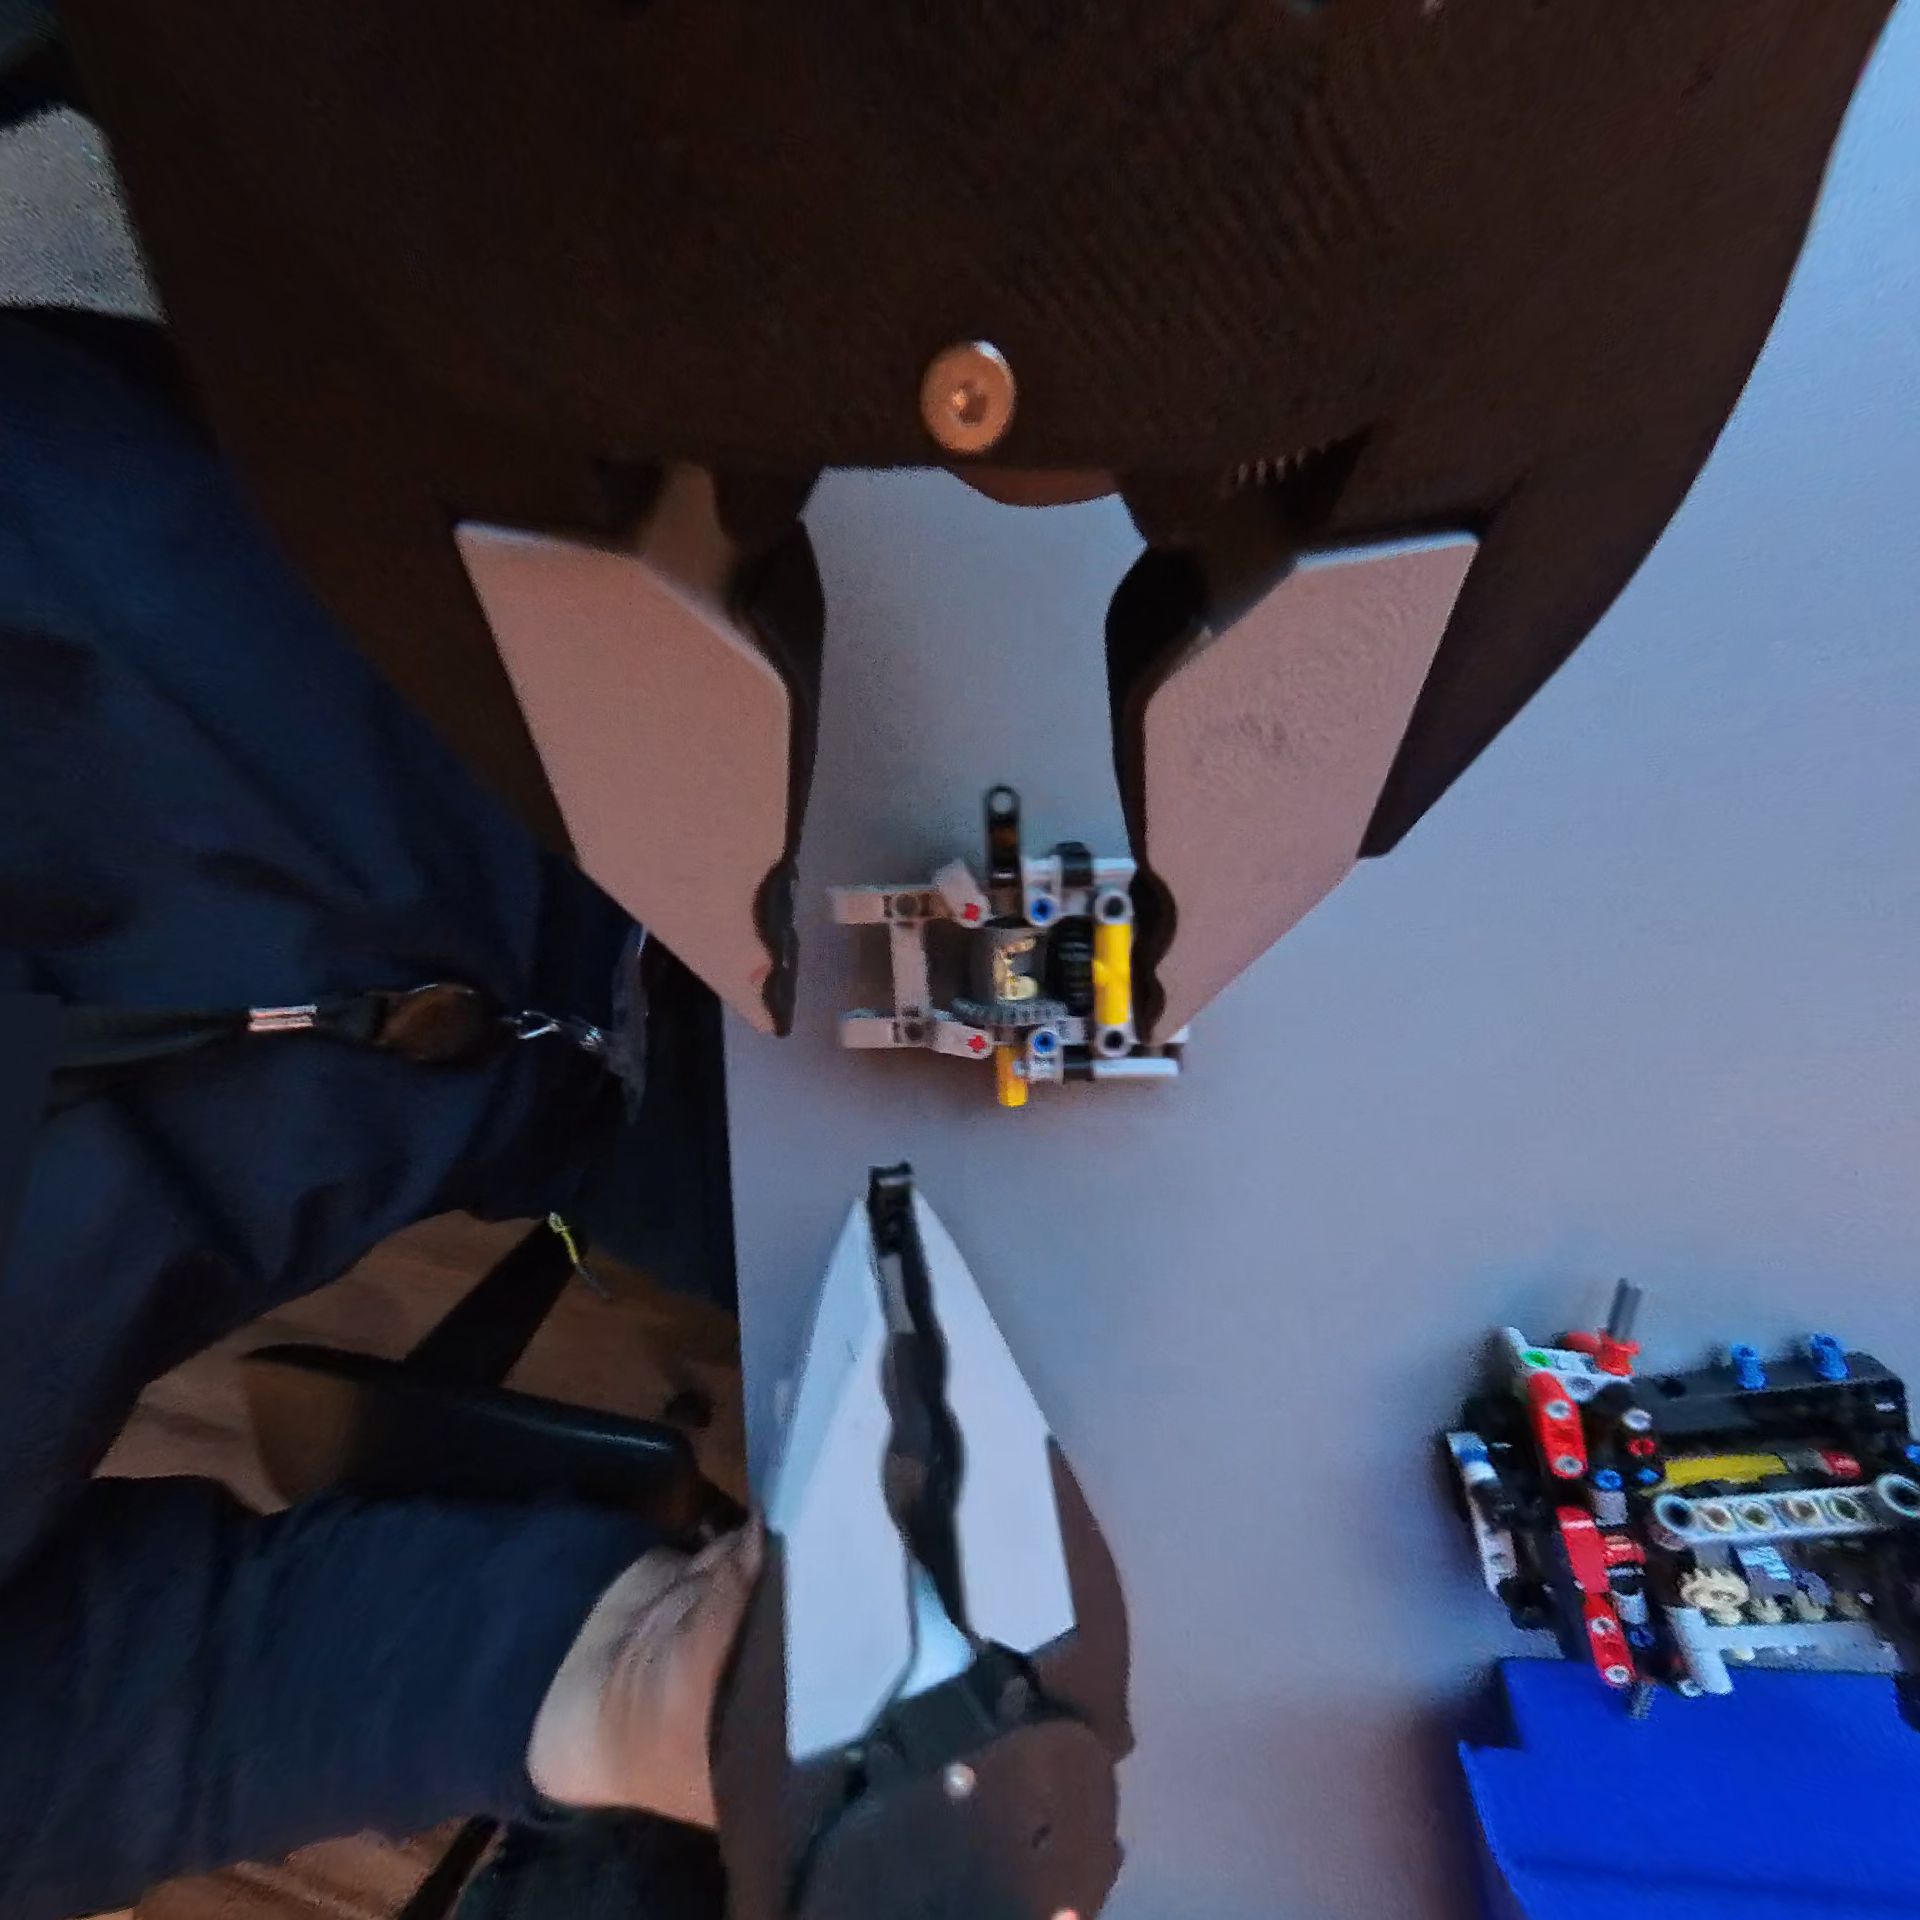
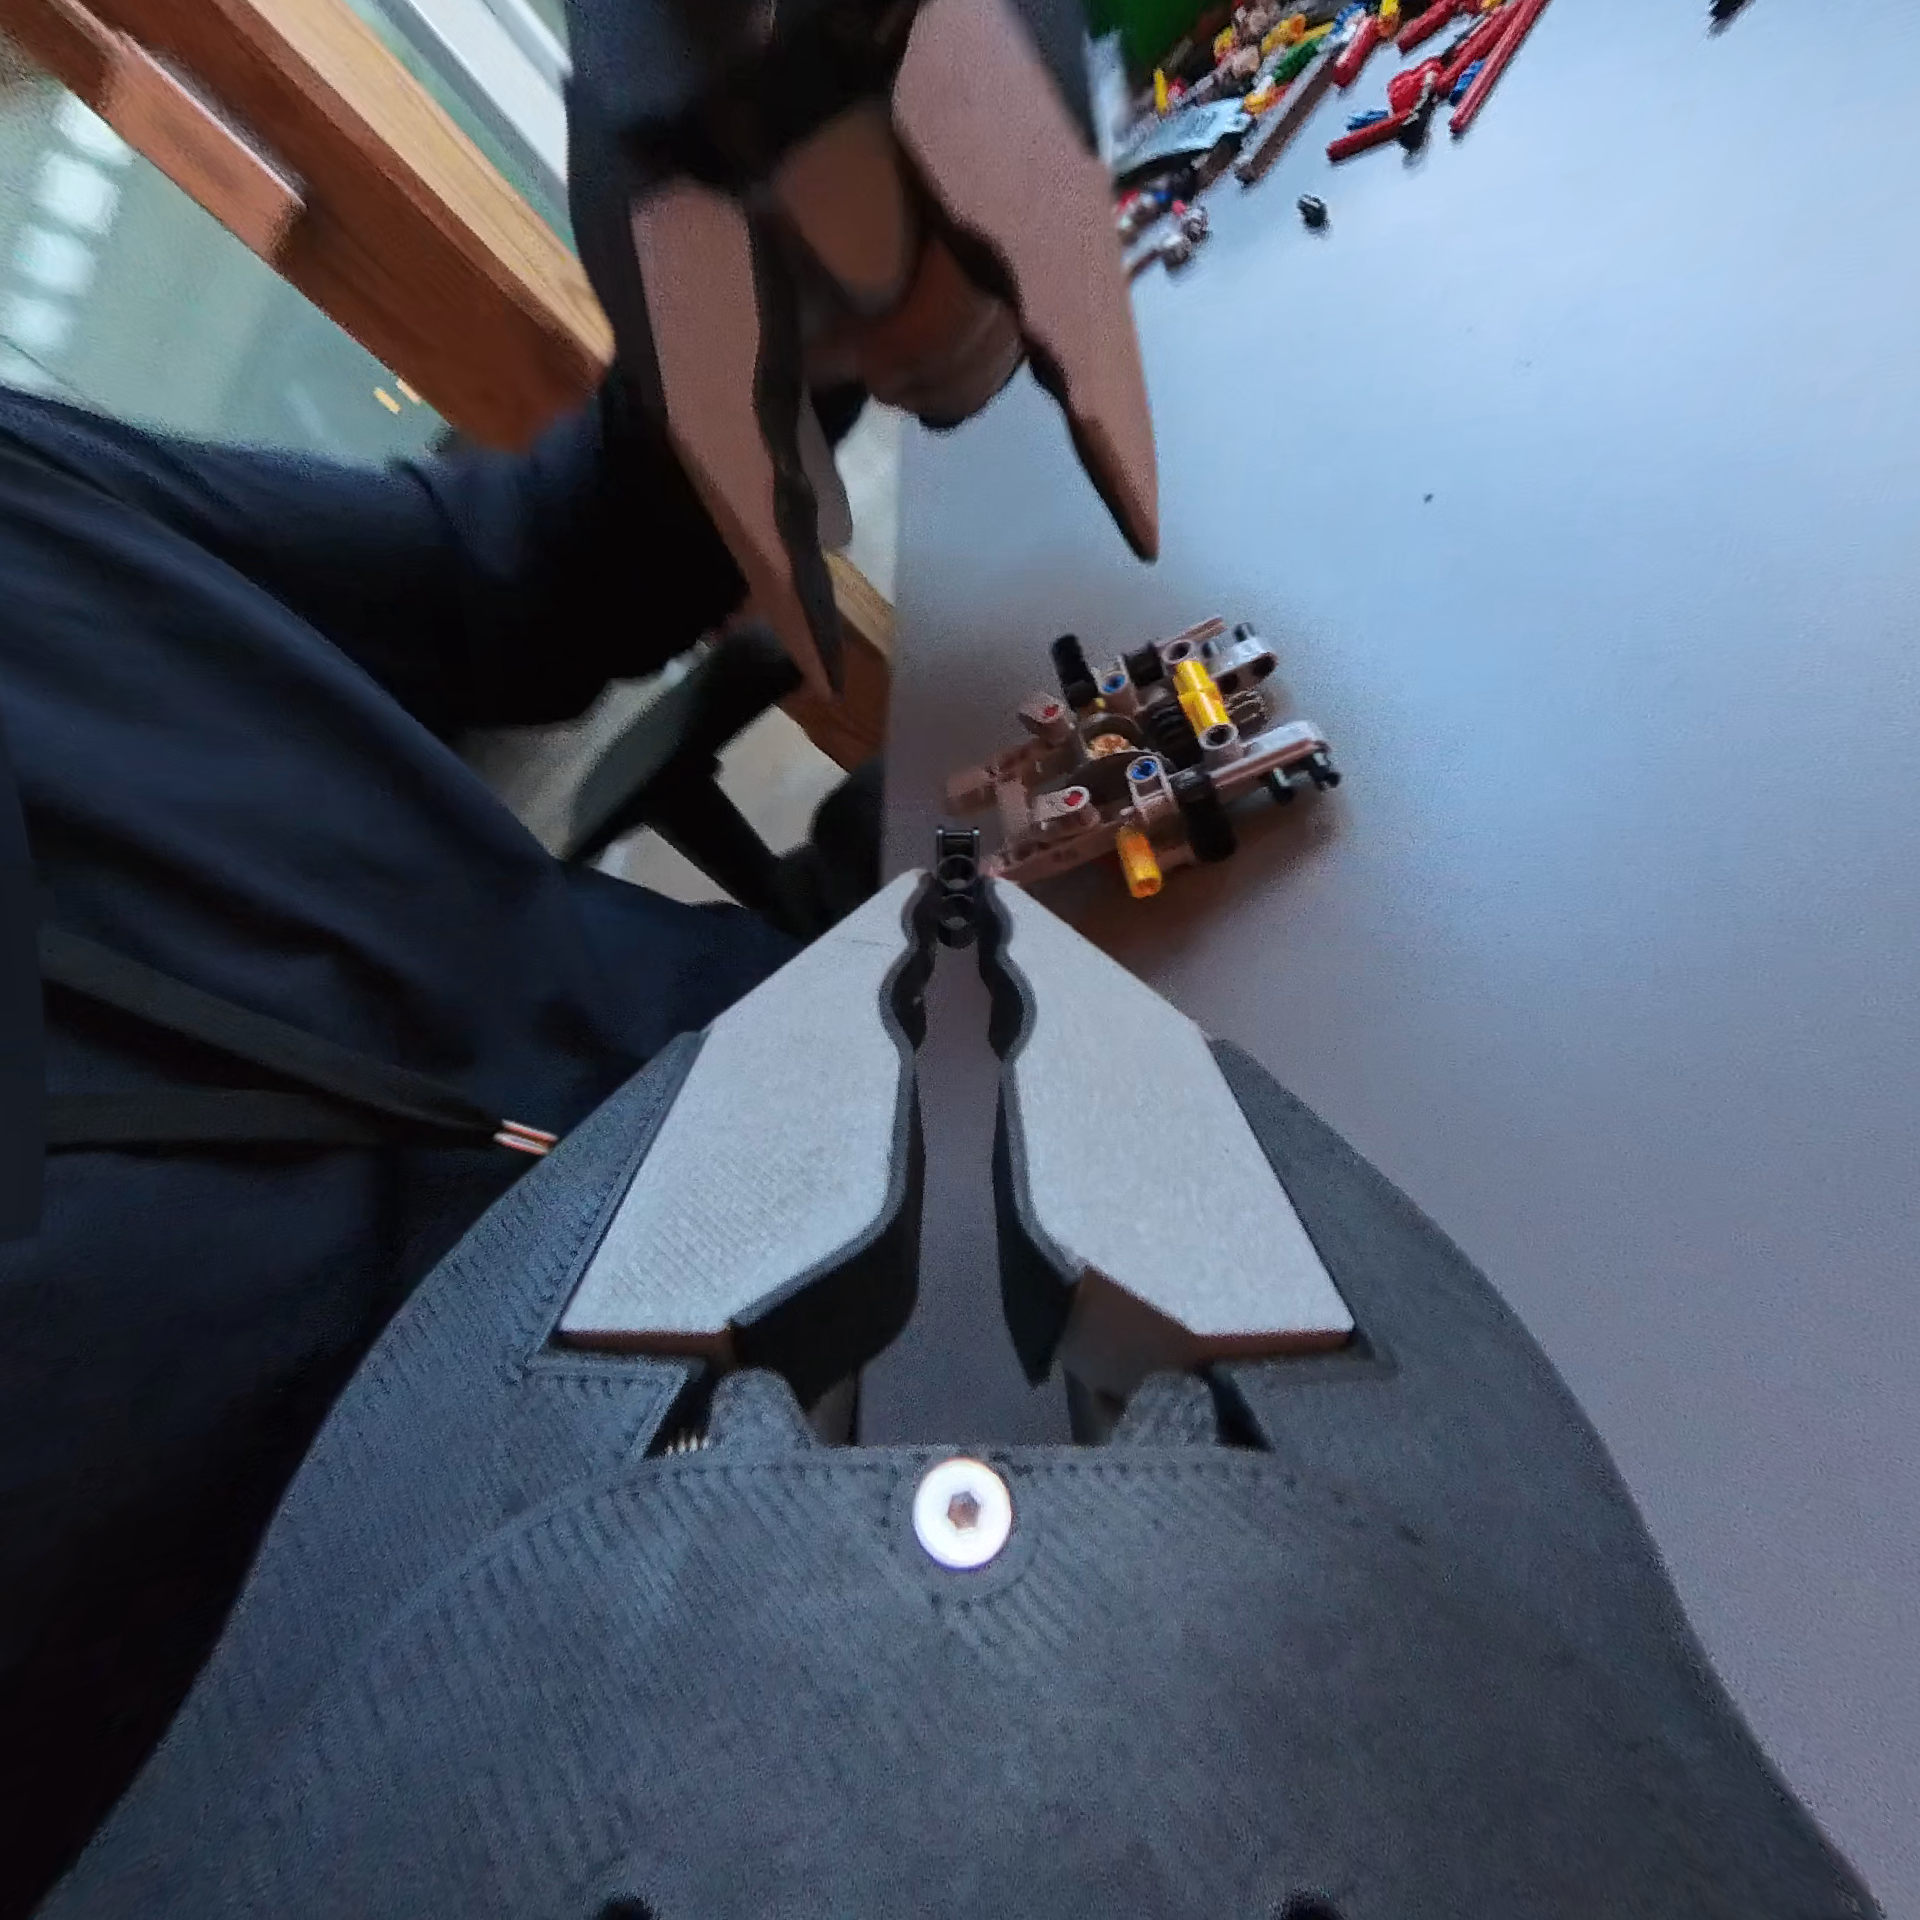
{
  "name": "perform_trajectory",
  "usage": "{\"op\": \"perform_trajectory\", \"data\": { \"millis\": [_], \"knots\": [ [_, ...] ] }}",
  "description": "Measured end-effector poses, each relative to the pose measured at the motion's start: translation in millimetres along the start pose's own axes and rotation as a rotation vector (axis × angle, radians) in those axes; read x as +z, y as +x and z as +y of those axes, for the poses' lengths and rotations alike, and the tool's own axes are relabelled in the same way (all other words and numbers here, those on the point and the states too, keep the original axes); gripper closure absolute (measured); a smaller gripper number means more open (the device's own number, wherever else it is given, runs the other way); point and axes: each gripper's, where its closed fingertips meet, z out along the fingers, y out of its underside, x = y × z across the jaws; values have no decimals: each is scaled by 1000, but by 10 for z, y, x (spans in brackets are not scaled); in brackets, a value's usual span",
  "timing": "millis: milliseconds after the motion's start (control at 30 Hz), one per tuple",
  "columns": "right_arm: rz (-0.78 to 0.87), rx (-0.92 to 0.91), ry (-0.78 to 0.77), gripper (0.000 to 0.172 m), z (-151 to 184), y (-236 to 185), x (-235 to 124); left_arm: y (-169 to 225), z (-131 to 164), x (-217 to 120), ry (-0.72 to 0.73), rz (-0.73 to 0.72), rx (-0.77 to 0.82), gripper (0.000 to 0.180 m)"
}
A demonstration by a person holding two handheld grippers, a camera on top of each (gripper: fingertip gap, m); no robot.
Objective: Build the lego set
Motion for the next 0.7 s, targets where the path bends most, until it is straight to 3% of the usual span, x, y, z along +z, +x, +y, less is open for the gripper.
{"op": "perform_trajectory", "data": {
  "millis": [133,267,400,700],
  "knots": [
    [120,-213,-116,167,87,46,99,-329,-87,27,-11,70,-47,158],
    [231,-347,-172,167,104,164,164,-471,-37,219,-55,255,-171,180],
    [280,-418,-179,167,65,245,150,-677,122,376,-130,265,-182,176],
    [352,-553,-215,167,71,312,183,-419,95,378,-110,538,-174,180]
  ]
}}
